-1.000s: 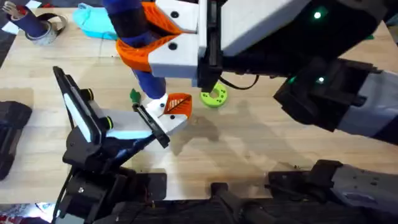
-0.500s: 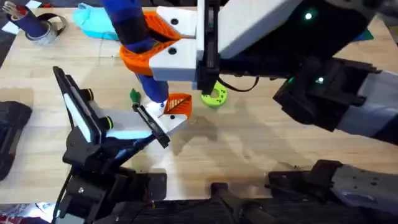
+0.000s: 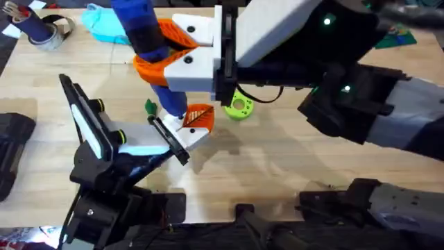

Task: Pick up the gripper from the table and insert it into the empty holder that is missing its gripper. Then pick up a screw, insert it into the mounting hole, and use the screwdriver to tighten it. Finally, clean up the table by picking up the vegetable and placing it into the bucket.

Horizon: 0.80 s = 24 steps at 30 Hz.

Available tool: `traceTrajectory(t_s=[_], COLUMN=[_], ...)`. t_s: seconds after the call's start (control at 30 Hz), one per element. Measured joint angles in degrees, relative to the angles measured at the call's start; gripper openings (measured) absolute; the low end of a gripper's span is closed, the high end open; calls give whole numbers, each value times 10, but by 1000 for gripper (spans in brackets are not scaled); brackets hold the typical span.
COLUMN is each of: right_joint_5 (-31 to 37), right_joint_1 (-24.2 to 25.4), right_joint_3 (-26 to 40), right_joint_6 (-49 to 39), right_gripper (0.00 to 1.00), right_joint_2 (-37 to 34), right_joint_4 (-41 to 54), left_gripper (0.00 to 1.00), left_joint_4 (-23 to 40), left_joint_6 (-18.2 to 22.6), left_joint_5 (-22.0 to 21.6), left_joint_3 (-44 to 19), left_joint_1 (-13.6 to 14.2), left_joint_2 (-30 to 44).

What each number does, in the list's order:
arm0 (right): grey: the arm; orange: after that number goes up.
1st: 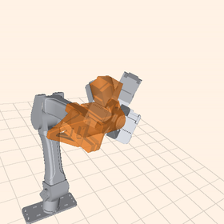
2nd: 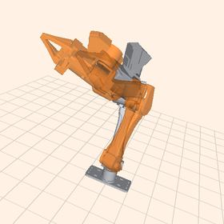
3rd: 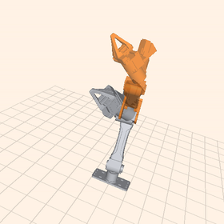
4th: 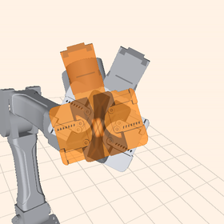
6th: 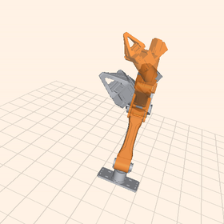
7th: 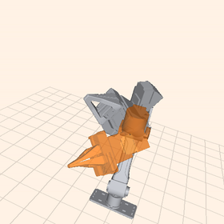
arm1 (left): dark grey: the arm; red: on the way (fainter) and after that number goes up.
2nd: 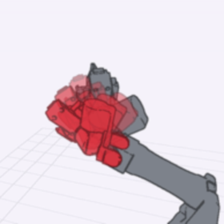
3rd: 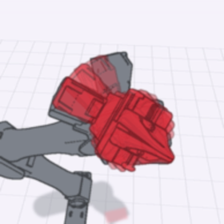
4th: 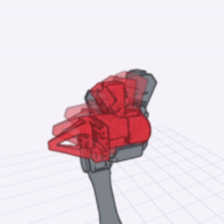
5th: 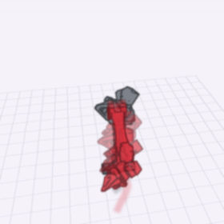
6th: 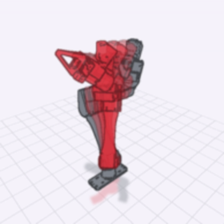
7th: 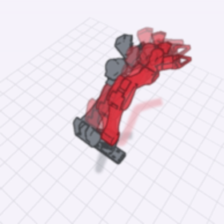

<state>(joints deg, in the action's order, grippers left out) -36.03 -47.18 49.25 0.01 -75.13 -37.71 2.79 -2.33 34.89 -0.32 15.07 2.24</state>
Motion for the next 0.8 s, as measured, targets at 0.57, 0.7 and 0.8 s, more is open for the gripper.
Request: traceTrajectory(t_s=[0.57, 0.7, 0.8], right_joint_5=[-30, -53, -55], right_joint_1=[1, 1, 2], right_joint_3=[-2, -2, -2], right_joint_6=[0, -1, -3], right_gripper=[46, 47, 46], right_joint_2=[0, 13, 21], right_joint_4=[-36, -70, -76], left_gripper=[16, 16, 16], left_joint_4=[0, 0, 0], left_joint_6=[0, 0, 0], left_joint_5=[0, 0, 0], left_joint_3=[0, 0, 0], left_joint_1=[0, 0, 0], left_joint_2=[0, 0, 0])
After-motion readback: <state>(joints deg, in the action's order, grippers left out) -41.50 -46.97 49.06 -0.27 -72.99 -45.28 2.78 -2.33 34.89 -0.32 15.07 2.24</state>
